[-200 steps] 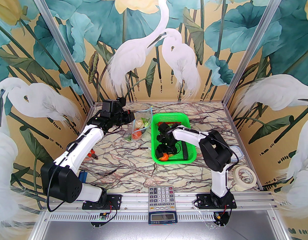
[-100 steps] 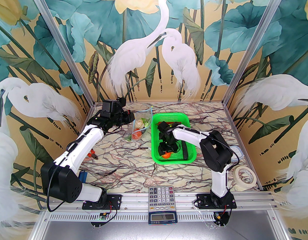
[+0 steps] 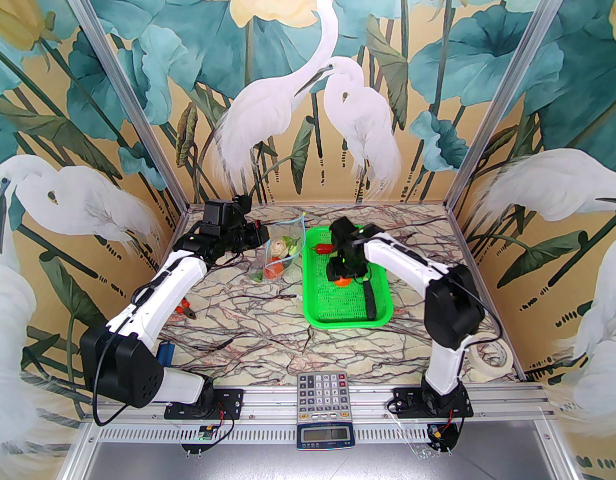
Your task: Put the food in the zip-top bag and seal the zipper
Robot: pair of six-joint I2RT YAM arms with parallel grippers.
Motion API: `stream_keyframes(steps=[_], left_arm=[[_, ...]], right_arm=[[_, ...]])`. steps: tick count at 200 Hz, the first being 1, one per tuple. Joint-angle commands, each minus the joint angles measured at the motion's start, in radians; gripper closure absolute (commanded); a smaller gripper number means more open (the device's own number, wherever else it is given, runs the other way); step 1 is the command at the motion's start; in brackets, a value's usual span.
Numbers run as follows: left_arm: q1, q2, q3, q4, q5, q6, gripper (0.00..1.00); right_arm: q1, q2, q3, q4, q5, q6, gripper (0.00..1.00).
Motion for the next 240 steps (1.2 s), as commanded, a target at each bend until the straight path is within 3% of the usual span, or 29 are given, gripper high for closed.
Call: stream_keyframes(steps=[1,36,76,147,201,240], left_arm=[[-0.004,-0.021,-0.014,0.026,0.003,-0.003,0.99],[-0.003,-0.010,-0.014,0.036,0.005,-0.010,1.00],[-0.004,-0.004,-0.009,0.043,0.000,-0.015,1.00],[-0.003,0.011,0.006,0.066,0.015,-0.054,1.00],[0.010,0.008,-0.003,0.090,0.036,-0.078,1.00],[0.016,0.010,-0.003,0.099,0.044,-0.084,1.00]], right_arm=[[-0.008,-0.050,0.094,-0.037,0.045,-0.024,0.64],[-0.007,-0.055,0.267,-0.018,0.032,-0.021,0.63],[0.014,-0.019,0.403,0.079,-0.085,-0.006,0.63],[0.107,0.183,0.652,0.034,-0.185,-0.011,0.60],[0.134,0.267,0.687,-0.004,-0.228,-0.010,0.60],[0.138,0.305,0.683,-0.019,-0.224,-0.014,0.47]])
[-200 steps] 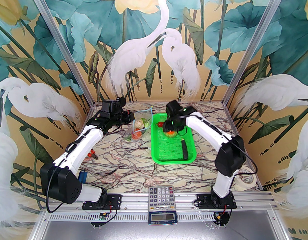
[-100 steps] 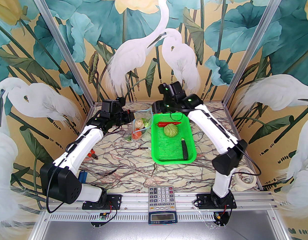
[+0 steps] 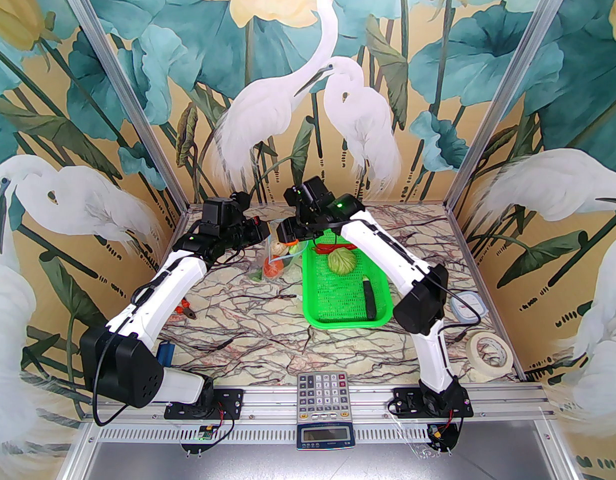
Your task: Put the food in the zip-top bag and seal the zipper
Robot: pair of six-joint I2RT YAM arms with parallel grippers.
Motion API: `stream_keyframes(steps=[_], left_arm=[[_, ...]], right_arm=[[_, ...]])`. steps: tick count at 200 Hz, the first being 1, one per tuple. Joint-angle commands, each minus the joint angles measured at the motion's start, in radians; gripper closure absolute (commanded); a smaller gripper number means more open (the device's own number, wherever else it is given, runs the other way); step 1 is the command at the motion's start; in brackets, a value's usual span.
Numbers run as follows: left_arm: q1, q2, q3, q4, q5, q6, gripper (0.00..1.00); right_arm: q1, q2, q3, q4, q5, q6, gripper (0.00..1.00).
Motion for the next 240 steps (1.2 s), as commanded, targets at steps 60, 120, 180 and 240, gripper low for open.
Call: stream_keyframes(steps=[60,120,180,240], left_arm=[[0.014,0.010,-0.004,0.040,0.035,-0.018,0.99],[0.014,0.014,0.001,0.039,0.038,-0.018,1.00],[0.014,0.009,0.000,0.036,0.038,-0.017,1.00],[0.014,0.011,0.004,0.022,0.035,-0.005,1.00]], right_arm=[[0.013,0.048,0.041,-0.034,-0.016,-0.014,0.36],[0.012,0.048,0.059,-0.050,-0.005,-0.023,0.28],[-0.005,-0.012,0.070,-0.041,0.069,-0.050,0.27],[-0.113,-0.201,-0.060,-0.020,0.149,-0.070,0.26]])
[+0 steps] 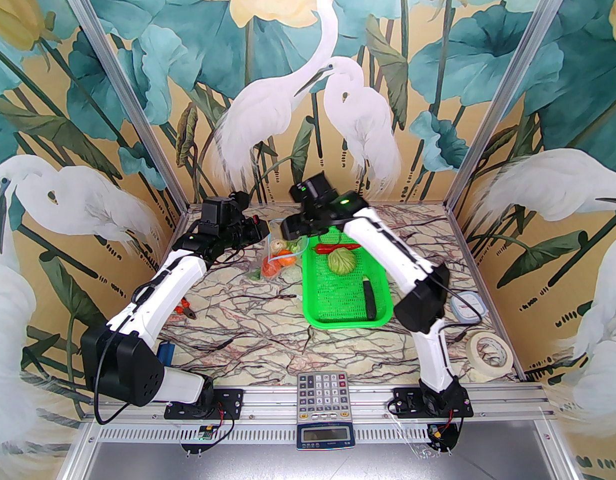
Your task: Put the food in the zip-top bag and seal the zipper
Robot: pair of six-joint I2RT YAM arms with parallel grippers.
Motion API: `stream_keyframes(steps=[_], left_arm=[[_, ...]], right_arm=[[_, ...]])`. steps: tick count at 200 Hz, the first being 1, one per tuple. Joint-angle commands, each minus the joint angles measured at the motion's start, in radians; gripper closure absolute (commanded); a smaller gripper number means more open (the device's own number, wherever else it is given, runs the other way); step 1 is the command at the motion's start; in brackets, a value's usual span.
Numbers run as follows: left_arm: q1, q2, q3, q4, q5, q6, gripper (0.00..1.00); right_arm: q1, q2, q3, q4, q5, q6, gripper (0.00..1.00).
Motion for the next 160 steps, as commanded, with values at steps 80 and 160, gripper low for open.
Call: stream_keyframes(steps=[80,160], left_arm=[[0.007,0.032,0.035,-0.016,0.021,0.036,1.00],[0.008,0.059,0.053,-0.026,0.026,0.044,1.00]], right_arm=[[-0.081,-0.294,-0.565,-0.107,0.342,-0.036,0.32],[-0.042,-0.306,-0.858,-0.119,0.323,0.058,0.33]])
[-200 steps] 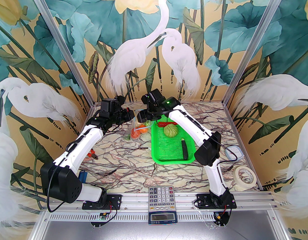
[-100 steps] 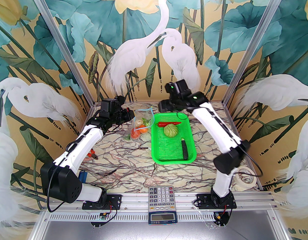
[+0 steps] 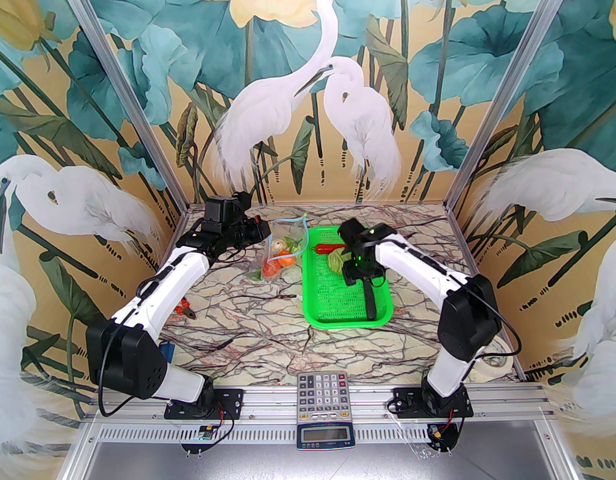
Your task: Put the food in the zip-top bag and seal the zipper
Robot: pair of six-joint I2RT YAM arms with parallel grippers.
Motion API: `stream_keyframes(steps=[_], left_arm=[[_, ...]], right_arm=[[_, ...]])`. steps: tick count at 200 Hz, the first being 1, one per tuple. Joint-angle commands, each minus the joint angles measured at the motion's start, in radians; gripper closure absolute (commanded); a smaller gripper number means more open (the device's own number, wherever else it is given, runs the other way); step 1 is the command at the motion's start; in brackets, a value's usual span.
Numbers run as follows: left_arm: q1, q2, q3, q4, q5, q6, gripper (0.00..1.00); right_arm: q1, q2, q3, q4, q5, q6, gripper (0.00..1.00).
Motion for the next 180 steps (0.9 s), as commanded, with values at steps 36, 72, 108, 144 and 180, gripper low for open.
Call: stream_keyframes(steps=[36,72,108,144,180], left_arm=[[0.009,0.026,0.036,-0.027,0.024,0.030,1.00],[0.010,0.032,0.047,-0.043,0.029,0.042,1.00],[0.020,0.023,0.048,-0.064,0.033,0.054,1.00],[0.034,0.012,0.052,-0.086,0.036,0.068,1.00],[0.042,0.012,0.065,-0.103,0.041,0.079,1.00]], right_arm=[[0.026,0.032,-0.102,0.030,-0.021,0.090,0.32],[0.030,0.089,-0.110,0.032,0.007,0.126,0.28],[0.029,0.151,-0.106,0.044,0.004,0.148,0.26],[0.029,0.196,-0.092,0.060,0.001,0.164,0.24],[0.029,0.229,-0.074,0.109,-0.059,0.143,0.26]])
